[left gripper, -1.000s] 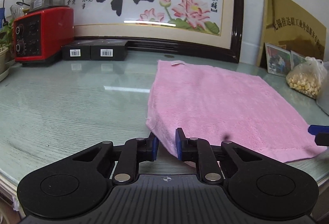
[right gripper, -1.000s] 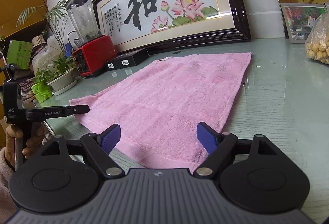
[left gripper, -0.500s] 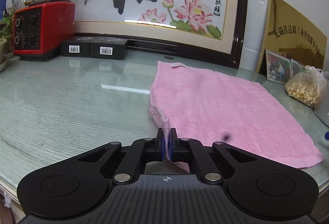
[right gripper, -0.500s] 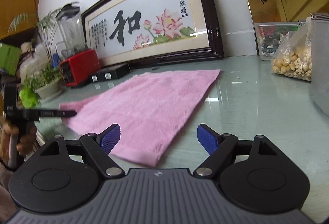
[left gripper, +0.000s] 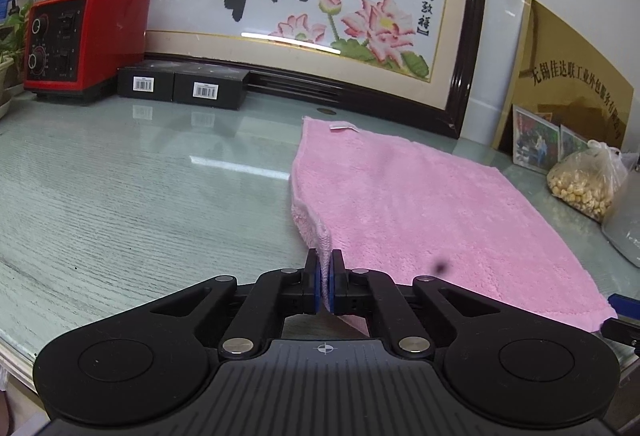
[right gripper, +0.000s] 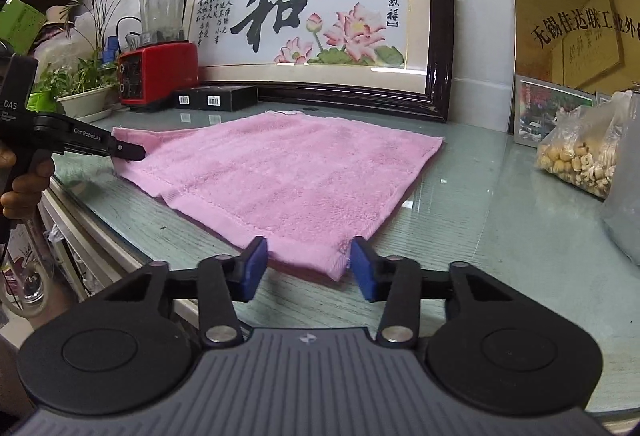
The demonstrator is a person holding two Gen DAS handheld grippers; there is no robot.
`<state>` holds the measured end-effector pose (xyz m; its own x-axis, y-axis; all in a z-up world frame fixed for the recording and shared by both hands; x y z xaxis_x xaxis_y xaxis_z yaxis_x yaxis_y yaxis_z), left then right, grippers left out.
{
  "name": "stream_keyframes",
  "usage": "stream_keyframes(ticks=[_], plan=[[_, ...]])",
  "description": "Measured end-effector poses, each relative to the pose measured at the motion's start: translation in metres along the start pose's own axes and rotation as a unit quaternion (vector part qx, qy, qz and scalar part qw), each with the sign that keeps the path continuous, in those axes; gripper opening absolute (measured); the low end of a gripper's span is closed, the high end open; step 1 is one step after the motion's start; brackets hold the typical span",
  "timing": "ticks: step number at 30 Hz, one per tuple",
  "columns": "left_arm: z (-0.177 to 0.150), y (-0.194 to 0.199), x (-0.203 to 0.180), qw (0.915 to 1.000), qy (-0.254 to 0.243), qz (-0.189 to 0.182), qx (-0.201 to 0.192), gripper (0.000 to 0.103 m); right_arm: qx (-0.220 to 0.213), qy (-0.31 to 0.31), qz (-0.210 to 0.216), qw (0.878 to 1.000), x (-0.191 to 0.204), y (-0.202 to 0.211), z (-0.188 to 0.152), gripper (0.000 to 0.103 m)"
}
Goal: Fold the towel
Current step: 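Lift the held towel edge with the left gripper toward the opposite edge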
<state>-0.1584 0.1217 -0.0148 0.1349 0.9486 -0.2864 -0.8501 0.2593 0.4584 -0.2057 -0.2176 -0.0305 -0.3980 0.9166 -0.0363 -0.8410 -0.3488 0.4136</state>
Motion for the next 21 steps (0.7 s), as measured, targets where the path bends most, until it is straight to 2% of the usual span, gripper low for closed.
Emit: stream_keyframes(ticks=[1, 4, 10, 13, 21], plan=[[-0.001, 0.0, -0.001, 1.0, -0.001, -0.004, 0.001, 0.003, -0.002, -0.008, -0.002, 1.0, -0.002, 0.0, 0.0, 0.014], [-0.003, 0.004, -0.005, 0.9998, 0.0, -0.021, 0.001, 0.003, -0.007, -0.035, -0.007, 0.999, -0.007, 0.002, -0.002, 0.009], [-0.006, 0.017, -0.005, 0.9976, 0.025, -0.064, -0.011, 0.003, -0.045, -0.07, -0.016, 0.996, -0.022, 0.018, 0.002, 0.008], [-0.004, 0.027, -0.01, 0.9958, 0.025, -0.082, -0.032, 0.003, -0.064, -0.087, -0.021, 0.994, -0.029, 0.026, 0.003, 0.008], [0.009, 0.038, -0.02, 0.991, 0.031, -0.104, -0.079, 0.003, -0.105, -0.126, -0.029, 0.986, -0.047, 0.04, 0.012, 0.008]])
Point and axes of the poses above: each gripper's, at about its wrist camera, not at the fingertips, and y roughly against the way its jaws point, x to its left, z to its top, the point moved 3 cm from there along -y, roughly the way its jaws point, and after that the axes turned 8 degrees about -z, right-handed, at the moved point
